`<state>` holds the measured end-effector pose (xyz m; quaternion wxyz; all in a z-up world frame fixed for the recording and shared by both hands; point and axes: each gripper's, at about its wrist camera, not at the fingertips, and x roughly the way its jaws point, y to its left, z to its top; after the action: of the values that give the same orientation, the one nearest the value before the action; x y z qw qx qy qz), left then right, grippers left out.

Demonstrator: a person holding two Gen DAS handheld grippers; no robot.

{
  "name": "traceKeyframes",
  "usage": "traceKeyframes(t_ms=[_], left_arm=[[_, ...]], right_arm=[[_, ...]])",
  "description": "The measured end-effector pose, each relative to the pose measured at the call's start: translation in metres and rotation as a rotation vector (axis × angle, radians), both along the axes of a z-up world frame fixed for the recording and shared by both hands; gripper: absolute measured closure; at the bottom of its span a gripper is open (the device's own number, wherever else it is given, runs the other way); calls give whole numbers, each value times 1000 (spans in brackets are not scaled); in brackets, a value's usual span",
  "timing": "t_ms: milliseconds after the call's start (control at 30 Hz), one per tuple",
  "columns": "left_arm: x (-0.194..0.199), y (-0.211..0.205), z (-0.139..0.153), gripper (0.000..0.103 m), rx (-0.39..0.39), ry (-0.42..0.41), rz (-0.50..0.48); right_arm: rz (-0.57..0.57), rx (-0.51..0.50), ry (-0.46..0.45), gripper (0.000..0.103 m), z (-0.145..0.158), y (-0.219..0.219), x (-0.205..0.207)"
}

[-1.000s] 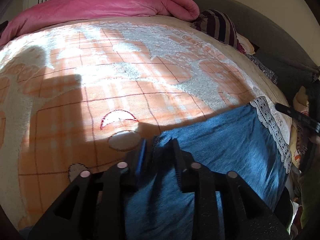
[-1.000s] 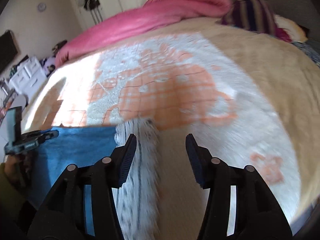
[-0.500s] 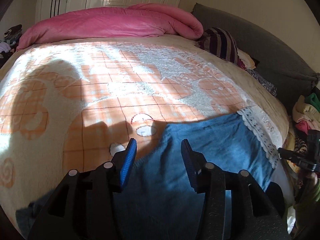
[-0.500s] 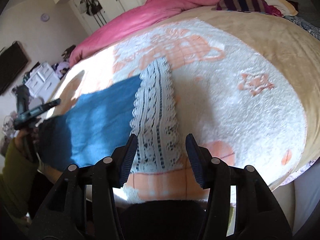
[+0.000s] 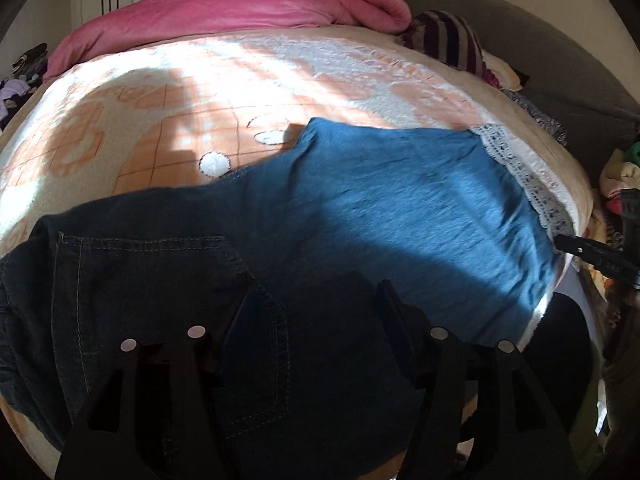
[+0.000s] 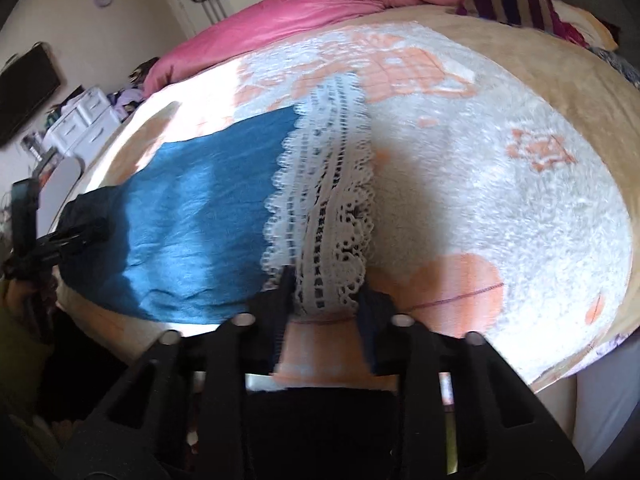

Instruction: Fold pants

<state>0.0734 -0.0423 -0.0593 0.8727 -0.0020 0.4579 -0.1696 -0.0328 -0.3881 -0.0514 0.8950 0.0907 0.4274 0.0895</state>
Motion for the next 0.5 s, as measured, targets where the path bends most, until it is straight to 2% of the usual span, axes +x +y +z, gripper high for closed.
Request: traceKeyframes(t_ms=[100,233,400,500], left_arm=[[1,3,-2,43,17,0,14],[4,4,-3,43,29,2,17],[6,3,-4,43,35,1,15],[6,5,-4,43,30,-2,12]], right_arm=[[4,-87,-17,85,8,8,-6],[-32,-164,7,86,12,2,-11],[-52,-128,43,84,-1,-5,-9],[-70,-119,46,72,3,-9,-11]])
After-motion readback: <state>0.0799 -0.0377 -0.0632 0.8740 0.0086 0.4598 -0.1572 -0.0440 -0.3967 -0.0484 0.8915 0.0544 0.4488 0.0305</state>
